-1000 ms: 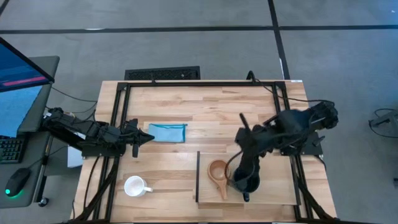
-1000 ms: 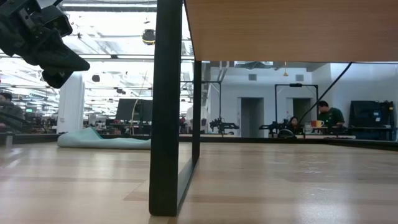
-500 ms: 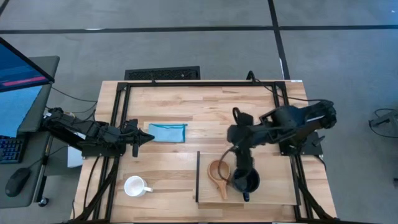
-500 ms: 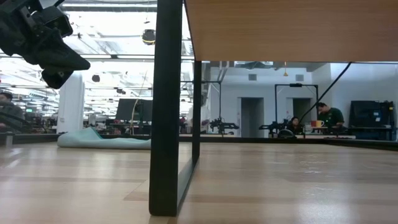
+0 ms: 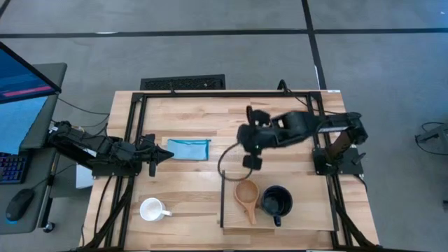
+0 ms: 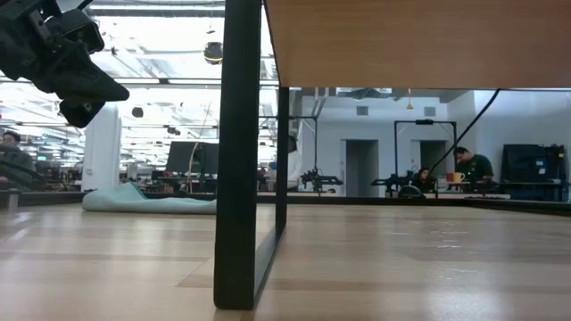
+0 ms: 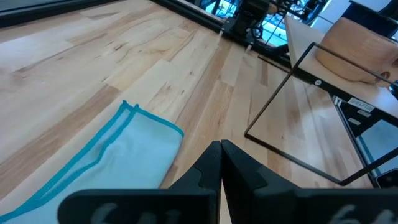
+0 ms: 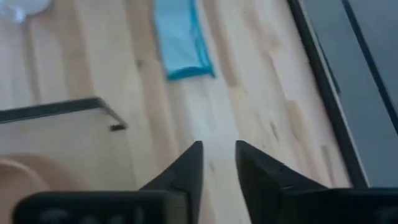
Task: Stack small to large cups/mugs on shelf
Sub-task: Put the white mug on the shelf
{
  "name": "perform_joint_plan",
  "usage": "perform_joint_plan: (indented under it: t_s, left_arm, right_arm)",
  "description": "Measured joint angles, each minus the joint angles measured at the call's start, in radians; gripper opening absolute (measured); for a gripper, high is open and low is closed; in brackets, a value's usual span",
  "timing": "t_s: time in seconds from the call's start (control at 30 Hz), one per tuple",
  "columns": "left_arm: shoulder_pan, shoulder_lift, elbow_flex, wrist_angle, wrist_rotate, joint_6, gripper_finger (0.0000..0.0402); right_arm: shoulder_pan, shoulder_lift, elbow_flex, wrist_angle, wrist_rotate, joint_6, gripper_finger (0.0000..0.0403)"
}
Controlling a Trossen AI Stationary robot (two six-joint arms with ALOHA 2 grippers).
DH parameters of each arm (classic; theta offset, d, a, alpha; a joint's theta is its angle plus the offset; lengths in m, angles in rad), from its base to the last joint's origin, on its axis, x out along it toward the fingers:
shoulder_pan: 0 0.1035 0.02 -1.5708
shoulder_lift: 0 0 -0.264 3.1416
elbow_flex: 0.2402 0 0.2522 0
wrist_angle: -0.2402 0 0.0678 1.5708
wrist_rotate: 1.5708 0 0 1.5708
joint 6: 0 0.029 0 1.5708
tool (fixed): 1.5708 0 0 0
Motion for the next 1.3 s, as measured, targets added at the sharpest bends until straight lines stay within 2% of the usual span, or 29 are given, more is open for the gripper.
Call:
perform_joint_plan:
  t_s: [0.23,0.43,0.67,0.93,1.1,1.3]
  left_arm:
    - [0.0,0.0,0.0,-0.003,0.003,0.01,0.0]
    - [0.0,0.0,0.0,0.004,0.003,0.026,0.0]
    - [0.0,0.0,0.0,0.005,0.0,0.031,0.0]
    - [0.0,0.0,0.0,0.015,-0.001,0.014,0.0]
    - [0.0,0.0,0.0,0.037,-0.005,0.02,0.0]
    - [0.0,0.0,0.0,0.054,-0.032,0.024,0.0]
  right_arm:
    - [-0.132,-0.054,0.0,-0.061,0.013,0.014,0.0056]
    - [-0.222,-0.201,-0.125,-0.005,0.042,-0.008,0.0012]
    - [-0.309,-0.494,-0.442,0.236,0.023,-0.016,0.0017]
    - [-0.342,-0.776,-0.834,0.531,-0.032,-0.007,0.0005]
    - [-0.342,-0.867,-1.018,0.697,-0.07,-0.007,0.0007]
    - [-0.35,-0.908,-1.183,0.845,-0.095,-0.013,0.0006]
